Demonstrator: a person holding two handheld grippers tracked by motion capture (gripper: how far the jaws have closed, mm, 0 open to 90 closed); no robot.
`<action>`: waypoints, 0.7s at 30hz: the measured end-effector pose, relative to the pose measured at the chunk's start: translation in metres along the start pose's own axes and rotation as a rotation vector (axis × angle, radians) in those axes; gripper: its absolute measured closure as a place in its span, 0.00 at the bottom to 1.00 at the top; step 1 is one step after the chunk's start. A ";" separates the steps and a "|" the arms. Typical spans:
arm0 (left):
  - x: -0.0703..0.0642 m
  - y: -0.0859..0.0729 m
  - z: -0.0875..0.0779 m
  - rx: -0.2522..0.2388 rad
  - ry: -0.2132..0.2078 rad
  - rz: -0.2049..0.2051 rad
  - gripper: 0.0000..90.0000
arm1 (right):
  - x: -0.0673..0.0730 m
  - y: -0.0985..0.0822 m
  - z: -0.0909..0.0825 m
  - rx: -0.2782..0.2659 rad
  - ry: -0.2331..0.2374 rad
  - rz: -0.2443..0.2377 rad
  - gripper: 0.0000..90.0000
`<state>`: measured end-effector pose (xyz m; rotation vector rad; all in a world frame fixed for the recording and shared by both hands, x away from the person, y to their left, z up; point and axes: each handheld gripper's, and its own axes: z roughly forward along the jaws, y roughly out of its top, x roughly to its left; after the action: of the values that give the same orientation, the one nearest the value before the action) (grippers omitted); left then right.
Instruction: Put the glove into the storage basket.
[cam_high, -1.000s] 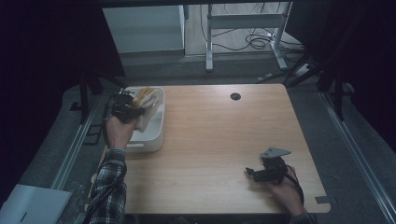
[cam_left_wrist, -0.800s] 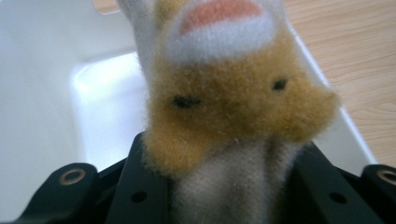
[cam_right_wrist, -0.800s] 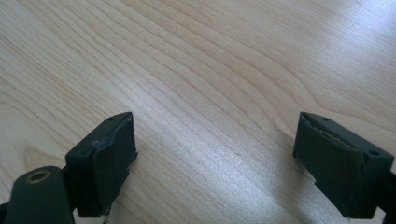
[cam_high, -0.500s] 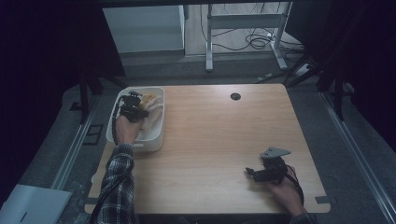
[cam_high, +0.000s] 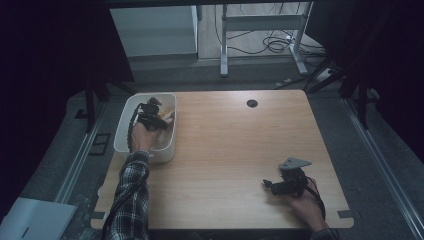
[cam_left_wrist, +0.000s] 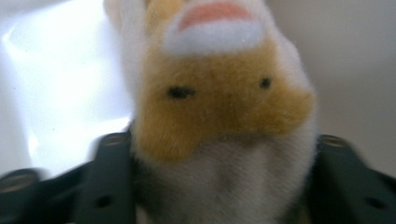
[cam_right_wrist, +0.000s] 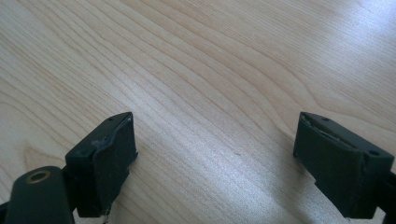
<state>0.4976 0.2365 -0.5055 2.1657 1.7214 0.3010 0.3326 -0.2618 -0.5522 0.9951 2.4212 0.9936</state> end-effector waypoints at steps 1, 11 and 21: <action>0.000 -0.002 0.003 0.004 0.007 0.004 0.30 | 0.000 0.000 0.000 -0.001 0.000 0.000 0.15; 0.006 -0.010 -0.006 -0.030 -0.051 -0.003 0.17 | 0.000 0.000 0.000 -0.001 0.000 0.000 0.15; 0.011 -0.015 -0.021 -0.104 -0.121 -0.015 0.21 | 0.000 0.000 0.000 -0.001 0.000 0.001 0.15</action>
<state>0.4785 0.2533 -0.4928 2.0522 1.6192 0.2440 0.3326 -0.2618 -0.5523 0.9956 2.4205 0.9951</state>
